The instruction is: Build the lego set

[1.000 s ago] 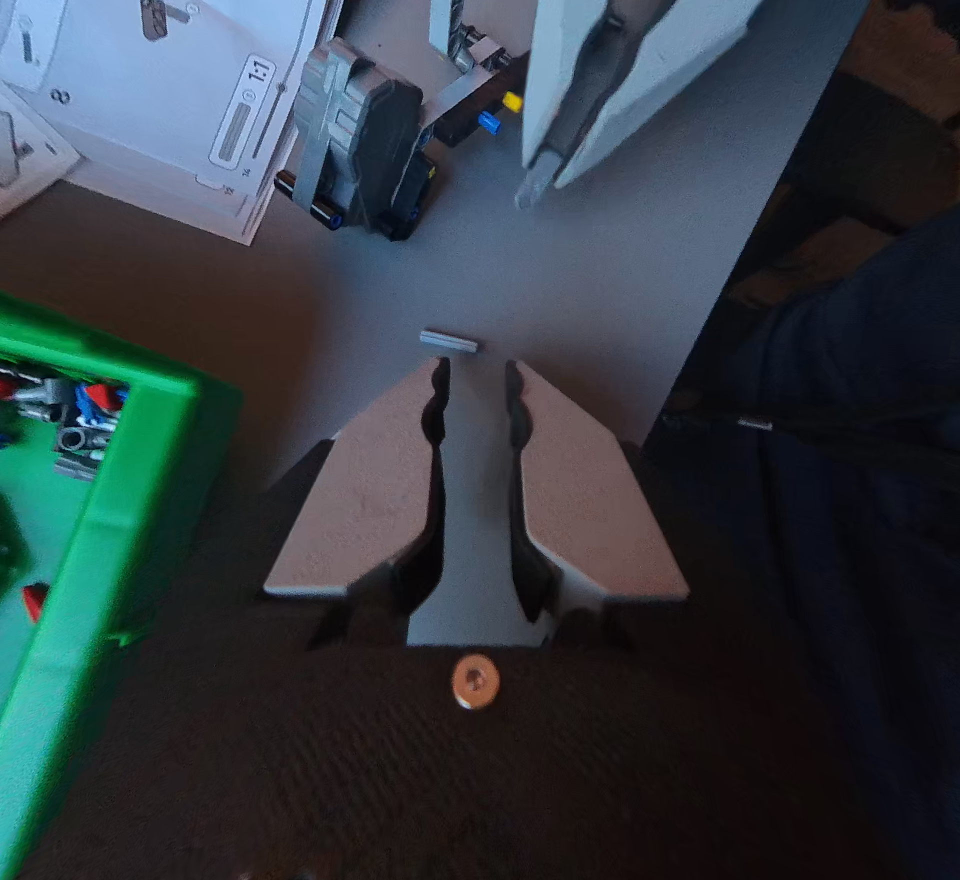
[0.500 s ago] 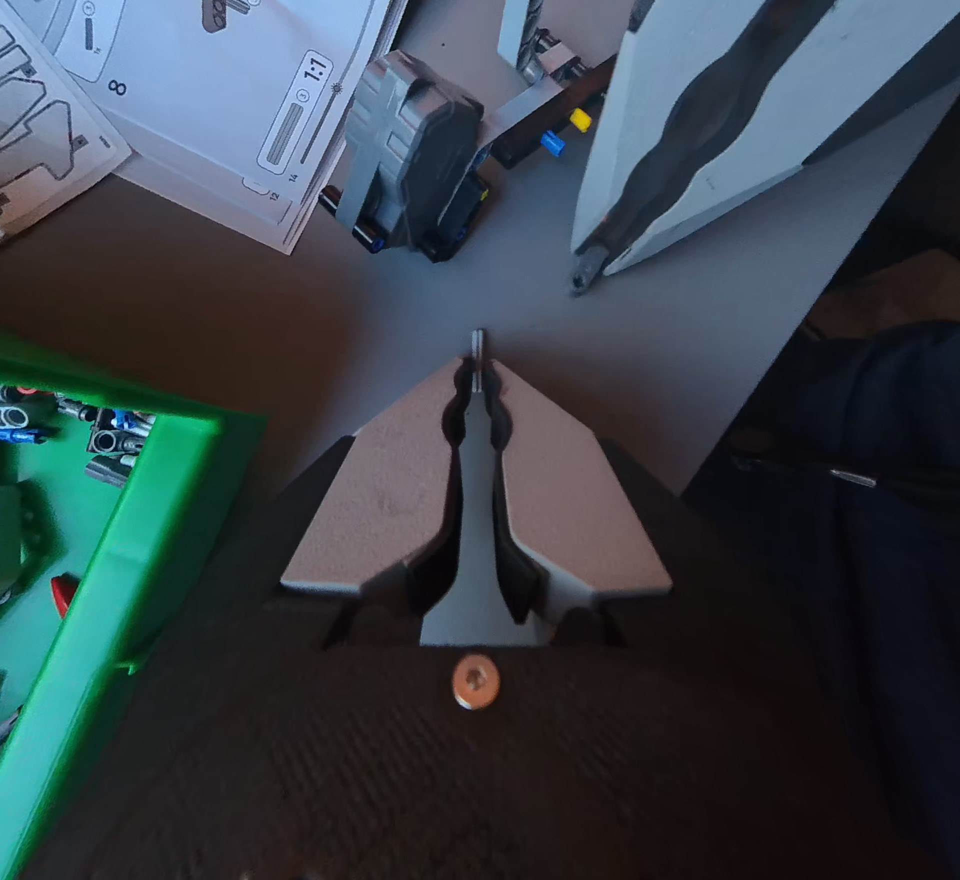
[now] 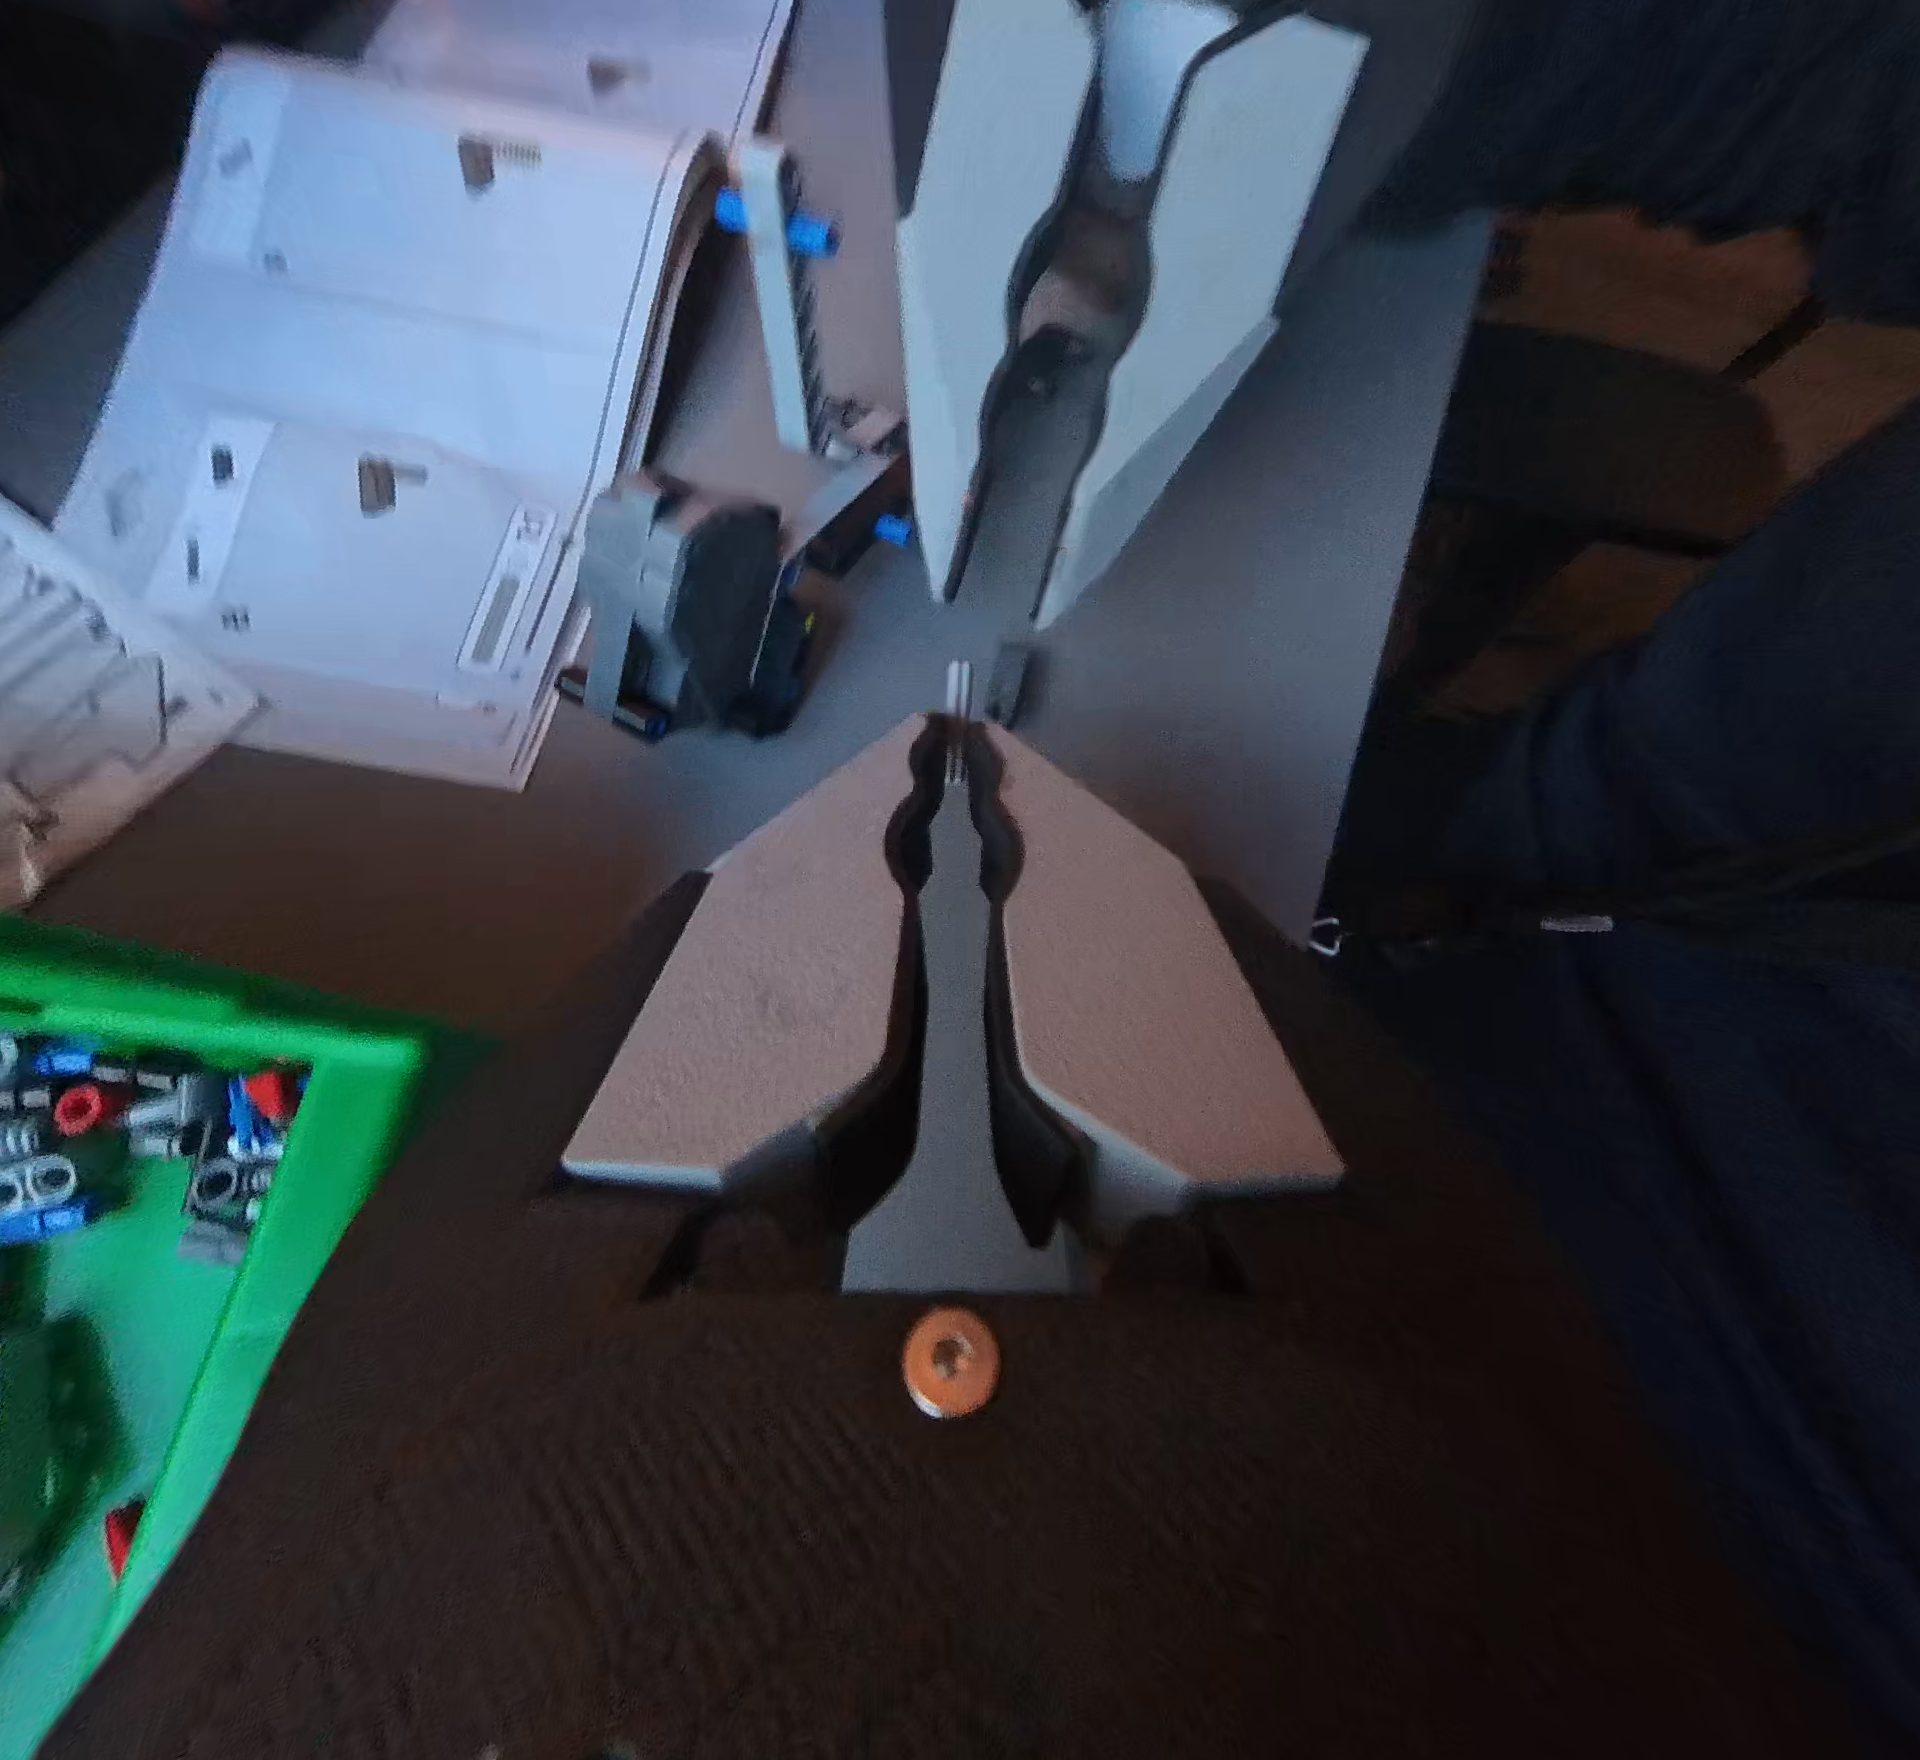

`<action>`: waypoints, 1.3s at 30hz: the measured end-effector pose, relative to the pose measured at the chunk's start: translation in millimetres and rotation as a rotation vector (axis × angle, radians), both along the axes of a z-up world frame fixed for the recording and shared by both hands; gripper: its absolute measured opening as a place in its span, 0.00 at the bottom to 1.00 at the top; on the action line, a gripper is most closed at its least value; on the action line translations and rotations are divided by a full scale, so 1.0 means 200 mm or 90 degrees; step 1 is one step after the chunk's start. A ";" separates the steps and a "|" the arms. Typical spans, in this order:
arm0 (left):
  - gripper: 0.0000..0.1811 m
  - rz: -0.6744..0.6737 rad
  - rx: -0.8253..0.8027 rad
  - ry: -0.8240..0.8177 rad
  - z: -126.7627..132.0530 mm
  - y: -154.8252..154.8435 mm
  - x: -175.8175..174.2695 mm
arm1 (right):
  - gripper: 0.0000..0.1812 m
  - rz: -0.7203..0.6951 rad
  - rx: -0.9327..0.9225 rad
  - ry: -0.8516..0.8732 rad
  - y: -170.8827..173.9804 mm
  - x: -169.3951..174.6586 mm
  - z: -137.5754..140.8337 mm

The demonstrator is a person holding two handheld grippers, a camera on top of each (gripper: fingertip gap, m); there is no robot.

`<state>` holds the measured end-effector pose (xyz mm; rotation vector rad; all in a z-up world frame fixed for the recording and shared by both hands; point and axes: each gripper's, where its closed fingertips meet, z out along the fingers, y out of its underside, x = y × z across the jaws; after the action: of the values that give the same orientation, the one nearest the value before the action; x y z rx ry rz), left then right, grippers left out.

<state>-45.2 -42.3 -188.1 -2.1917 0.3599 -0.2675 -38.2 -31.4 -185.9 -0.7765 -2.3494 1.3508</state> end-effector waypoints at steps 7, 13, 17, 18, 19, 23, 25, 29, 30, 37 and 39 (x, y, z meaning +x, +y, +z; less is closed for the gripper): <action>0.01 -0.054 0.095 0.012 0.09 0.05 0.09 | 0.04 0.024 -0.086 0.005 -0.02 0.03 0.11; 0.01 -0.077 0.126 0.033 0.13 0.10 0.10 | 0.01 0.022 -0.084 0.052 0.00 0.03 0.16; 0.01 -0.063 0.134 0.025 0.11 0.12 0.07 | 0.01 0.001 -0.061 0.057 0.03 0.00 0.14; 0.01 -0.059 0.138 0.021 0.11 0.13 0.07 | 0.01 -0.003 -0.057 0.059 0.03 0.00 0.14; 0.01 -0.057 0.142 0.019 0.11 0.13 0.07 | 0.01 -0.005 -0.054 0.060 0.03 0.00 0.13; 0.01 -0.052 0.143 0.028 0.08 0.14 0.05 | 0.01 -0.012 -0.040 0.057 0.04 -0.02 0.10; 0.01 -0.054 0.141 0.031 0.07 0.14 0.05 | 0.01 -0.014 -0.036 0.056 0.04 -0.02 0.09; 0.01 -0.054 0.141 0.024 0.06 0.14 0.04 | 0.01 -0.014 -0.032 0.050 0.04 -0.02 0.08; 0.01 -0.056 0.143 0.023 0.07 0.14 0.04 | 0.01 -0.013 -0.033 0.050 0.04 -0.02 0.08; 0.13 -0.074 0.028 -0.007 -0.04 0.04 0.02 | 0.01 0.010 -0.012 0.031 0.03 0.01 0.05; 0.16 -0.083 -0.002 -0.004 -0.08 0.03 0.04 | 0.01 0.014 -0.005 0.017 0.03 0.02 0.04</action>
<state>-37.3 -37.3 -203.2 -2.1728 0.5010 -0.3459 -34.7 -25.3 -178.4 -0.7335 -2.3403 1.3718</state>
